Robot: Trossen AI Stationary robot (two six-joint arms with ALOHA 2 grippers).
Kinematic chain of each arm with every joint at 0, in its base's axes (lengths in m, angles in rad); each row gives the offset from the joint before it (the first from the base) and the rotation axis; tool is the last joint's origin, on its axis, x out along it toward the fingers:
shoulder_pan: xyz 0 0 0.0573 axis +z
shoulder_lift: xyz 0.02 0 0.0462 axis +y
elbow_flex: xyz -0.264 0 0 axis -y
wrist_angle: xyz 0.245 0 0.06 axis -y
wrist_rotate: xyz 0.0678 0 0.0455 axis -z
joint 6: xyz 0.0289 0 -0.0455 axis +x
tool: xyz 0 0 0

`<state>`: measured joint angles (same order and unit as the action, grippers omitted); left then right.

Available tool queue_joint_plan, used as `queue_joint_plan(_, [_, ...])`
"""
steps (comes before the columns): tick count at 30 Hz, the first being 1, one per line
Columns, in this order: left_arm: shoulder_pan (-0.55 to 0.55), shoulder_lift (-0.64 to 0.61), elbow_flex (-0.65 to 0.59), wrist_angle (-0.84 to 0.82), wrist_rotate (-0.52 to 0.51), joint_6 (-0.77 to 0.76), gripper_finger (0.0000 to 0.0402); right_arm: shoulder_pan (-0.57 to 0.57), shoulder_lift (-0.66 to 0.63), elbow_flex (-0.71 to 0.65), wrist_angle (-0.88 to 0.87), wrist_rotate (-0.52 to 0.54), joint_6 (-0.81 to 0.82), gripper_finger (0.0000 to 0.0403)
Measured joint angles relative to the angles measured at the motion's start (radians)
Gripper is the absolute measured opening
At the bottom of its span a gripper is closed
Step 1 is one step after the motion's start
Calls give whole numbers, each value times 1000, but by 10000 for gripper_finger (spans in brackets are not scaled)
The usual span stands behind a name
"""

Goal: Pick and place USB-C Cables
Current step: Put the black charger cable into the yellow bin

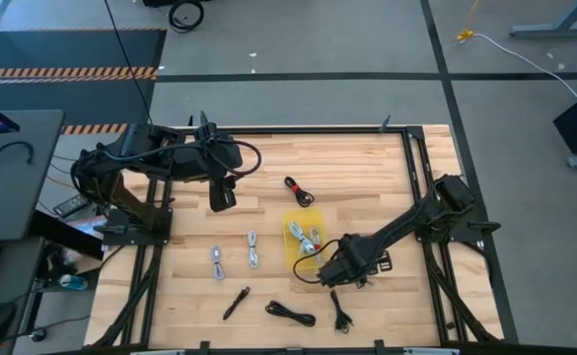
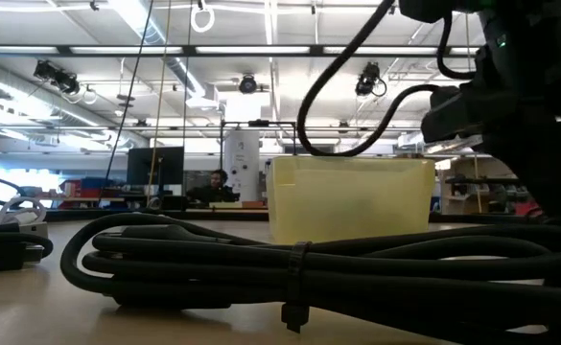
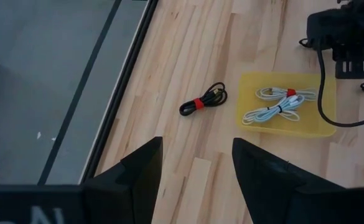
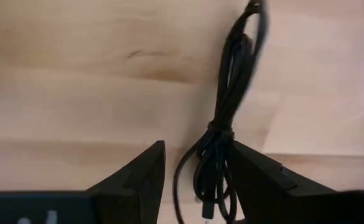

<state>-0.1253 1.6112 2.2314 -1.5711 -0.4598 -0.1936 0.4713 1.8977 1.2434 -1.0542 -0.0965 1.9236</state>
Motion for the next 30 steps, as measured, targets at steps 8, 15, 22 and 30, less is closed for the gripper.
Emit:
queue_joint_plan(8, [0,0,0,0,0,-4,201,0,16,-1,-39,0,-76,132])
queue_joint_plan(15, [0,0,0,0,0,-4,201,1,16,-1,-34,0,-148,13])
queue_joint_plan(22, [0,0,0,0,0,-4,201,3,-36,-1,-39,-26,-199,3])
queue_joint_plan(30, [0,0,0,0,0,-5,201,7,-322,0,-123,184,-89,1])
